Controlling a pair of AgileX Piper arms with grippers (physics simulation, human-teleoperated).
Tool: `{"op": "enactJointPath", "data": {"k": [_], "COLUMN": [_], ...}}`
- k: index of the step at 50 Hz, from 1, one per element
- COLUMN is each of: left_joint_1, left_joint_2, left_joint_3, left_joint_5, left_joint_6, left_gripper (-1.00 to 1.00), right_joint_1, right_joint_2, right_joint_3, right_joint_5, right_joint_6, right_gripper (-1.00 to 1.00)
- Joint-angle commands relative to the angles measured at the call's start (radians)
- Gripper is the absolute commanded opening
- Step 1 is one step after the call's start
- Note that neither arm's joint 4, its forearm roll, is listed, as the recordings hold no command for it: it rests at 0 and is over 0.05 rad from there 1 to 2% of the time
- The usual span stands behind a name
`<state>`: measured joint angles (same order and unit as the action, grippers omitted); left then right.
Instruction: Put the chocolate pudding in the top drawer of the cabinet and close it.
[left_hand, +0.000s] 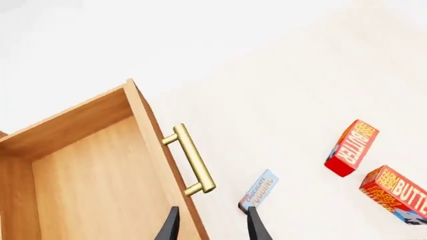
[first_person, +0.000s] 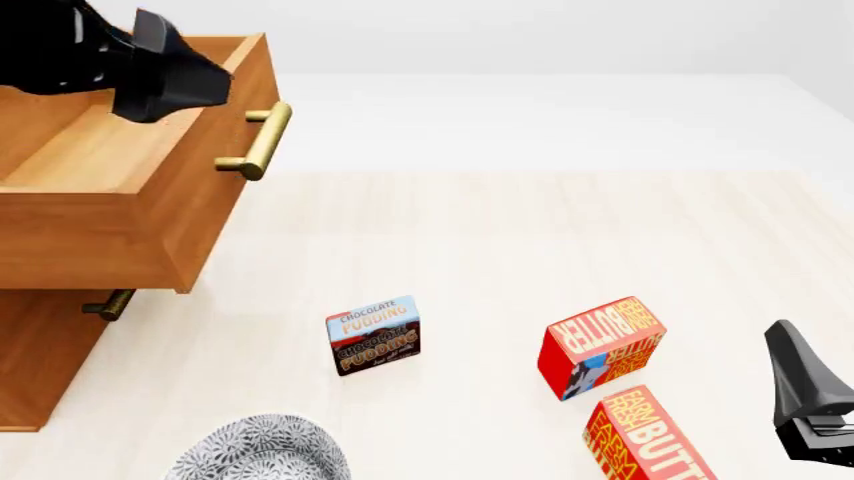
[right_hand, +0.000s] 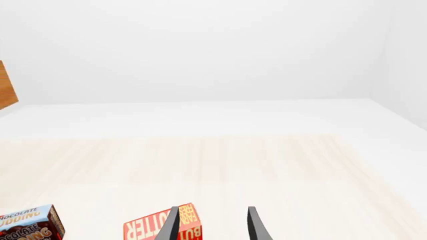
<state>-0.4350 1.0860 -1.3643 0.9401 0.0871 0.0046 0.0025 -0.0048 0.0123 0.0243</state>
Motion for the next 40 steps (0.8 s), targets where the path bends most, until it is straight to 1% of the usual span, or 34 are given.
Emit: {"op": "enactJointPath", "data": {"k": [1, 3, 4, 5, 6, 7, 8, 9, 12, 14, 16, 18, 19, 22, 24, 26, 28, 30, 31, 33, 39, 40], "left_joint_1": [0.004, -0.011, -0.028, -0.026, -0.025, -0.048, -0.055, -0.058, -0.084, -0.092, -0.121, -0.122, -0.135, -0.153, -0.182, -0.182, -0.212, -0.204, -0.220, -0.238, -0.242, -0.242], "left_joint_2": [-0.004, 0.003, 0.009, 0.007, 0.007, 0.019, 0.023, 0.017, 0.027, 0.032, 0.049, 0.051, 0.061, 0.075, 0.095, 0.100, 0.115, 0.110, 0.120, 0.121, 0.134, 0.136], "left_joint_3": [-0.036, -0.043, -0.046, -0.041, -0.043, -0.054, -0.055, -0.051, -0.059, -0.064, -0.066, -0.052, -0.050, -0.030, -0.020, -0.009, -0.004, 0.017, 0.019, 0.038, 0.069, 0.082], "left_joint_5": [-0.027, -0.027, -0.029, -0.035, -0.037, -0.035, -0.036, -0.046, -0.051, -0.052, -0.060, -0.079, -0.084, -0.109, -0.116, -0.122, -0.127, -0.146, -0.149, -0.164, -0.191, -0.197], "left_joint_6": [0.106, 0.101, 0.105, 0.121, 0.123, 0.111, 0.118, 0.146, 0.157, 0.151, 0.152, 0.176, 0.172, 0.197, 0.197, 0.201, 0.189, 0.208, 0.199, 0.217, 0.214, 0.224], "left_gripper": [1.00, 1.00, 1.00, 1.00, 1.00, 1.00, 1.00, 1.00, 1.00, 1.00, 1.00, 1.00, 1.00, 1.00, 1.00, 1.00, 1.00, 1.00, 1.00, 1.00, 1.00, 1.00], "right_joint_1": [0.000, 0.000, 0.000, 0.000, 0.000, 0.000, 0.000, 0.000, 0.000, 0.000, 0.000, 0.000, 0.000, 0.000, -0.001, 0.000, 0.000, 0.000, 0.000, 0.000, 0.000, 0.000], "right_joint_2": [0.002, 0.002, 0.002, 0.002, 0.002, 0.002, 0.002, 0.002, 0.002, 0.002, 0.002, 0.002, 0.002, 0.002, 0.002, 0.002, 0.002, 0.002, 0.002, 0.002, 0.002, 0.002], "right_joint_3": [0.001, 0.001, 0.001, 0.001, 0.001, 0.001, 0.001, 0.001, 0.001, 0.001, 0.001, 0.001, 0.001, 0.001, 0.001, 0.001, 0.001, 0.001, 0.001, 0.001, 0.001, 0.001], "right_joint_5": [-0.004, -0.004, -0.004, -0.004, -0.004, -0.004, -0.004, -0.004, -0.004, -0.004, -0.004, -0.004, -0.004, -0.004, -0.004, -0.004, -0.004, -0.004, -0.004, -0.004, -0.004, -0.004], "right_joint_6": [-0.003, -0.003, -0.003, -0.003, -0.003, -0.003, -0.003, -0.003, -0.003, -0.003, -0.003, -0.003, -0.003, -0.003, -0.003, -0.003, -0.003, -0.003, -0.003, -0.003, -0.003, -0.003], "right_gripper": [1.00, 1.00, 1.00, 1.00, 1.00, 1.00, 1.00, 1.00, 1.00, 1.00, 1.00, 1.00, 1.00, 1.00, 1.00, 1.00, 1.00, 1.00, 1.00, 1.00, 1.00, 1.00]}}
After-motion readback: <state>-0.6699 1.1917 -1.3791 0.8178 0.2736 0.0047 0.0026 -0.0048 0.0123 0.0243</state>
